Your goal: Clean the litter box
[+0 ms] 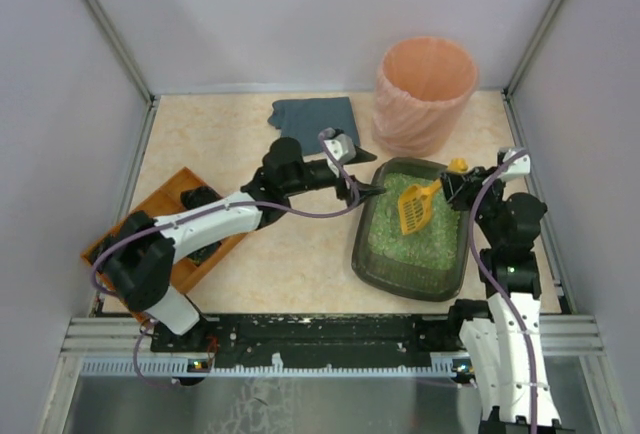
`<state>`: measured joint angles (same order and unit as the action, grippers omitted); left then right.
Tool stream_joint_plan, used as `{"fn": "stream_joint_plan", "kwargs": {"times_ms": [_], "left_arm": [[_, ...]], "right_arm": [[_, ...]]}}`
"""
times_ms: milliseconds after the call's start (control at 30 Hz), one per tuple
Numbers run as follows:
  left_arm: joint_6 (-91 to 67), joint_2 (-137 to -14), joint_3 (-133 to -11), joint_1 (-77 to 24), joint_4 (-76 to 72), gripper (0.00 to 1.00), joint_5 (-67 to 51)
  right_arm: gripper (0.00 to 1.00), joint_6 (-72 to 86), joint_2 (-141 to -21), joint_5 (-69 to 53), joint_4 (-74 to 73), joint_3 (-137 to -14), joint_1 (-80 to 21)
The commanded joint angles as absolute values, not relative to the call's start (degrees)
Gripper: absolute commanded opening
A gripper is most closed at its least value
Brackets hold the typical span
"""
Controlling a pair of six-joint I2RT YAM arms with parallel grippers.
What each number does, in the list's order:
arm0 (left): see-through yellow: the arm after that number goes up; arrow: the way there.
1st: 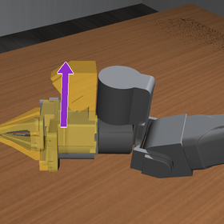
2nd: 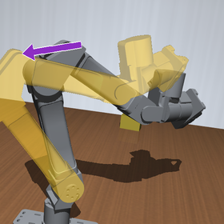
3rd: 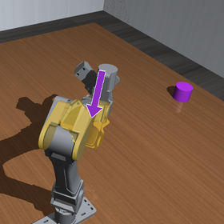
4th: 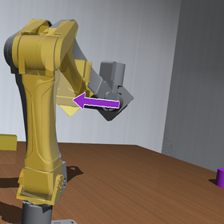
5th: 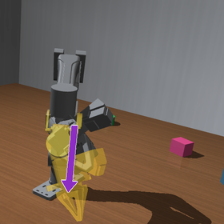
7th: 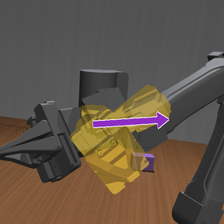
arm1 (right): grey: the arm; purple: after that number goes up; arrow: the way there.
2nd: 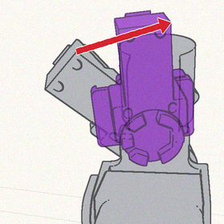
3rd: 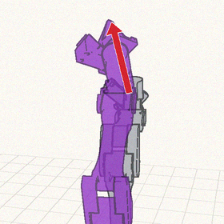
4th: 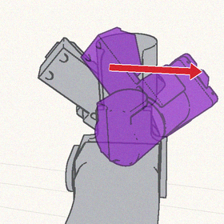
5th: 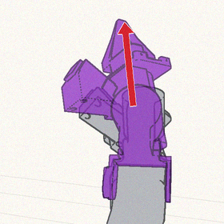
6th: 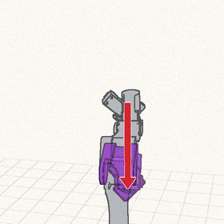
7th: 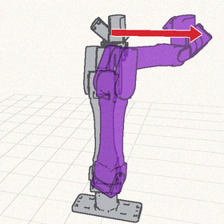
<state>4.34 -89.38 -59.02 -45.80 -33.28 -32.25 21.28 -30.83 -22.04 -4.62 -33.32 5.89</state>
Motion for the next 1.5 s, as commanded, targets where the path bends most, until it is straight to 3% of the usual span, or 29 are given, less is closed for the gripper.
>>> {"fn": "stream_joint_plan", "kwargs": {"times_ms": [0, 367, 867, 1200, 1267, 1367, 1467], "left_arm": [[6.4, -95.0, -65.4, -49.9, -39.5, 0.83, -32.6], [10.2, -104.3, -74.3, -55.3, -36.4, 0.74, -28.2], [8.5, -109.6, -79.7, -56.7, -32.8, 0.49, -28.3], [7.3, -110.4, -80.6, -56.8, -32.1, 0.09, -30.0], [7.3, -110.1, -80.5, -56.8, -32.0, 0.0, -30.0], [7.4, -109.6, -79.6, -56.8, -32.9, 0.0, -29.9], [7.4, -109.2, -78.7, -56.7, -34.1, 0.0, -30.6]], "right_arm": [[0.0, 16.1, -29.9, -17.6, -5.8, -38.0, 3.9], [0.0, 15.7, -30.1, -19.0, -6.1, -40.6, 3.9], [0.0, 17.8, -29.6, -21.8, -2.8, -39.7, 3.9], [0.0, 19.0, -29.3, -22.2, -2.5, -39.0, 3.8], [0.11, 19.6, -29.2, -21.9, -2.8, -39.0, 3.9], [0.39, 21.8, -28.9, -20.7, -4.5, -39.4, 3.9], [0.54, 25.2, -29.9, -18.2, -9.1, -41.3, 3.9]]}}
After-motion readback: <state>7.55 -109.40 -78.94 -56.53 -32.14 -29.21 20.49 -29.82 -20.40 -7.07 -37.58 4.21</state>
